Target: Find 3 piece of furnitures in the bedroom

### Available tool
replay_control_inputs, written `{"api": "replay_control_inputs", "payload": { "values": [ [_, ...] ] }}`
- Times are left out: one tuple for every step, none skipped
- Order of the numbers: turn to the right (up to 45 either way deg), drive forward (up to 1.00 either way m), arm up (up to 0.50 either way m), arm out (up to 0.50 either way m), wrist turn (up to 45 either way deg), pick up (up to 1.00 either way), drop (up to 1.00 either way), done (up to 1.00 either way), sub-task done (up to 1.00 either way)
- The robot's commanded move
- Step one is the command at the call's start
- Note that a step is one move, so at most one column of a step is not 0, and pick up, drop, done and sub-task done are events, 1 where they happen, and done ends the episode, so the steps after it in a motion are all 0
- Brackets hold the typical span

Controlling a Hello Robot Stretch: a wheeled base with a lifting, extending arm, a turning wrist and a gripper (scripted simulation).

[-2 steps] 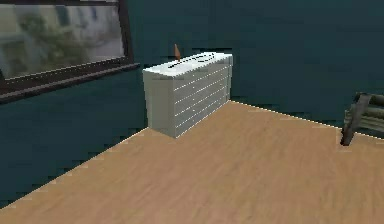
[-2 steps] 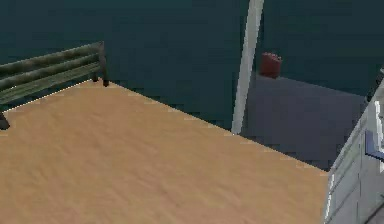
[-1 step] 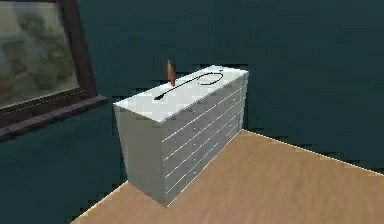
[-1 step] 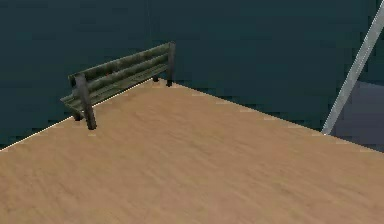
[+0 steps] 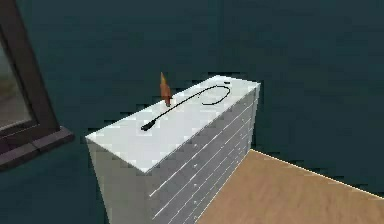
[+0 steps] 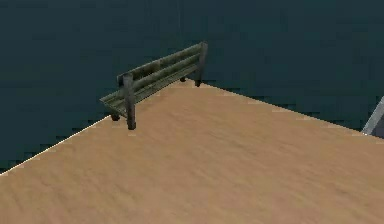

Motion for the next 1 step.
{"api": "replay_control_inputs", "payload": {
  "values": [
    [0.0,0.00,0.00,0.00,0.0,0.00,0.00,0.00,1.00]
  ]
}}
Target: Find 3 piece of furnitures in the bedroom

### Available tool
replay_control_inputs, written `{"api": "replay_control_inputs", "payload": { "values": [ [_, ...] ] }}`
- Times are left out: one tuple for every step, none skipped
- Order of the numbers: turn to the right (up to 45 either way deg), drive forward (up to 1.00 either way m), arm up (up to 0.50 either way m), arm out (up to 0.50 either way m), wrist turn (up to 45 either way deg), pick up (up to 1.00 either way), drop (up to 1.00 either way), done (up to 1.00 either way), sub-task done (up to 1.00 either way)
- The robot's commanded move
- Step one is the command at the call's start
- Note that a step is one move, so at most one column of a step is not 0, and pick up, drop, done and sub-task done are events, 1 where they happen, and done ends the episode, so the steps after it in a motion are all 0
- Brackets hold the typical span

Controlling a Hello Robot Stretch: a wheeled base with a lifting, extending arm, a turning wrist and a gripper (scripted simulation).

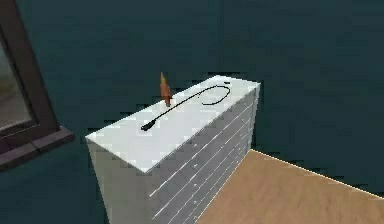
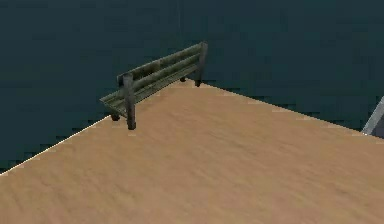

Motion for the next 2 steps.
{"api": "replay_control_inputs", "payload": {
  "values": [
    [45.0,0.00,0.00,0.00,0.0,0.00,0.00,0.00,0.00],
    [27.0,0.00,0.00,0.00,0.0,0.00,0.00,0.00,0.00]
  ]
}}
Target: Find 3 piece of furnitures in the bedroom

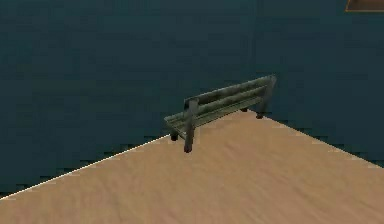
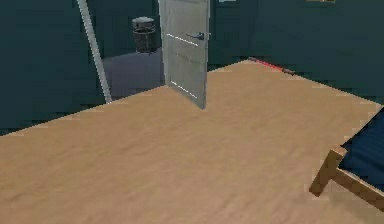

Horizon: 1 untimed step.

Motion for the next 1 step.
{"api": "replay_control_inputs", "payload": {
  "values": [
    [0.0,0.95,0.00,0.00,0.0,0.00,0.00,0.00,0.00]
  ]
}}
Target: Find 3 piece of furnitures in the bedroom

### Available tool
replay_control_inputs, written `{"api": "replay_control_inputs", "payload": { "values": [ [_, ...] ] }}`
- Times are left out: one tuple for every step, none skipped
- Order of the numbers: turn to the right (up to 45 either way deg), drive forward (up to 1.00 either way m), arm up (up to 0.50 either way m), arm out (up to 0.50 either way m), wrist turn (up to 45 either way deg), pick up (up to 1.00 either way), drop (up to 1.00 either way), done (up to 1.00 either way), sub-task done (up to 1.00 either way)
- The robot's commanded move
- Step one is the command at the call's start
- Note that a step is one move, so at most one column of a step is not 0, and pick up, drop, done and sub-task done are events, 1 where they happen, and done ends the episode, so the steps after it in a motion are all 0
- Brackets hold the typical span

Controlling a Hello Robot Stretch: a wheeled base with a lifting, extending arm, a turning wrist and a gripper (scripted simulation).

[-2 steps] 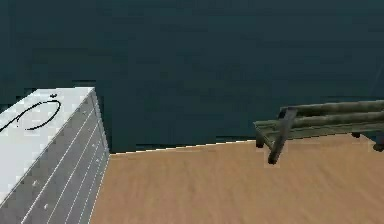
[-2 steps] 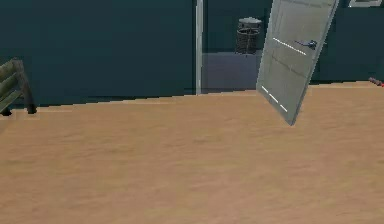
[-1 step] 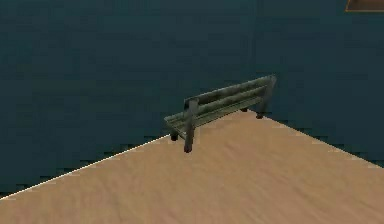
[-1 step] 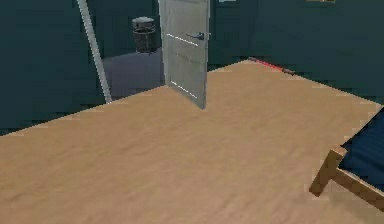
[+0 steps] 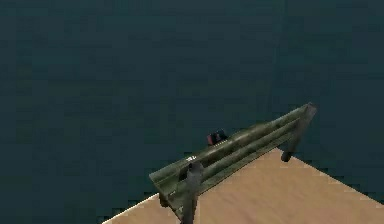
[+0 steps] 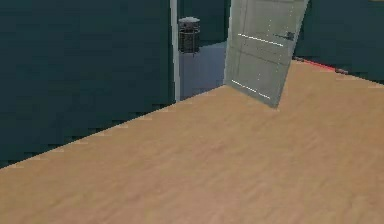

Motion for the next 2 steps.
{"api": "replay_control_inputs", "payload": {
  "values": [
    [15.0,0.00,0.00,0.00,0.0,0.00,0.00,0.00,0.00],
    [0.0,0.00,0.00,0.00,0.0,0.00,0.00,1.00,0.00]
  ]
}}
